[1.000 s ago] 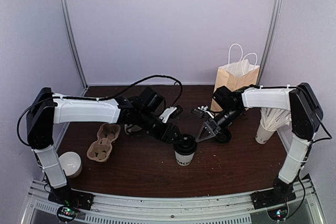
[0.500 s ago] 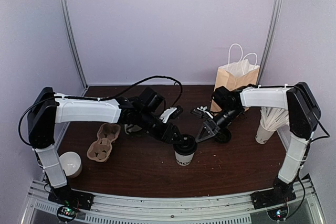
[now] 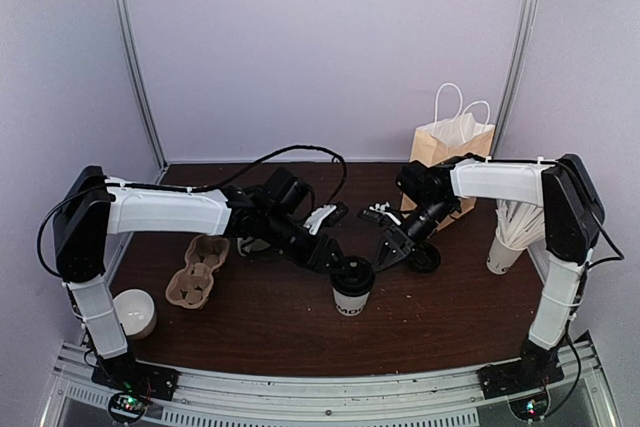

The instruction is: Pack the takeout coffee

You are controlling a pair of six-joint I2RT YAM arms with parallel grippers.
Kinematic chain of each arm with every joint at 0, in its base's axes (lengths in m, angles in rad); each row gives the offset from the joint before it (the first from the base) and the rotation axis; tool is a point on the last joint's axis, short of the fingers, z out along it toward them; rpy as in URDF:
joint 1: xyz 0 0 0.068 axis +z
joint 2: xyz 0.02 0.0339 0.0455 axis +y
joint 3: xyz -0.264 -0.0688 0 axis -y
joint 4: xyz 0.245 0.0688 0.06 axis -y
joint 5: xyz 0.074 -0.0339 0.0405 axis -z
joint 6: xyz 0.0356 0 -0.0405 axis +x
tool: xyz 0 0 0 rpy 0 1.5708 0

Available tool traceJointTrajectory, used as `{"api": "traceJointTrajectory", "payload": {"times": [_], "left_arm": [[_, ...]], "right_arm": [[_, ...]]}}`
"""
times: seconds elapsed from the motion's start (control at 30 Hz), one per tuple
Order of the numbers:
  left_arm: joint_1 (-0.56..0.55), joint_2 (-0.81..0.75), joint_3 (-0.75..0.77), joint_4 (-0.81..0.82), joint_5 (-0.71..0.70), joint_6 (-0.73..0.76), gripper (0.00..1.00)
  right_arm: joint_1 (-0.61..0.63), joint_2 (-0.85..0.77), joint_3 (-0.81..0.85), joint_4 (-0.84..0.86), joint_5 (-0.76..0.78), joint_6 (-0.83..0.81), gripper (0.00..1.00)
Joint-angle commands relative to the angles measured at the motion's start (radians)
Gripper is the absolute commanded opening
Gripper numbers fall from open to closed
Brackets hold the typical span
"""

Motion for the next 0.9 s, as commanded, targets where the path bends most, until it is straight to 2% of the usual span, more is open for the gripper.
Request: {"api": "traceJointTrajectory", "payload": {"times": [0.0, 0.33, 0.57, 0.73, 0.87], "left_arm": [[0.001, 0.082, -0.030, -0.070, -0.095, 0.021, 0.46], [0.000, 0.037, -0.005, -0.104, -0.101, 0.049, 0.46], [-0.001, -0.051, 0.059, -0.062, -0.079, 0.065, 0.70], [0.000, -0.063, 0.116, -0.085, -0.110, 0.069, 0.76], [0.005, -0.030, 0.144, -0.101, -0.142, 0.088, 0.78]], "right_arm": [[0.045, 0.048, -0.012, 0.053, 0.157, -0.025, 0.34], [0.045, -0.042, 0.050, -0.009, 0.155, -0.086, 0.39], [0.040, -0.070, 0.131, -0.088, 0.125, -0.138, 0.43], [0.033, -0.114, 0.136, -0.118, 0.127, -0.170, 0.51], [0.036, -0.170, 0.057, -0.103, 0.122, -0.205, 0.57]]}}
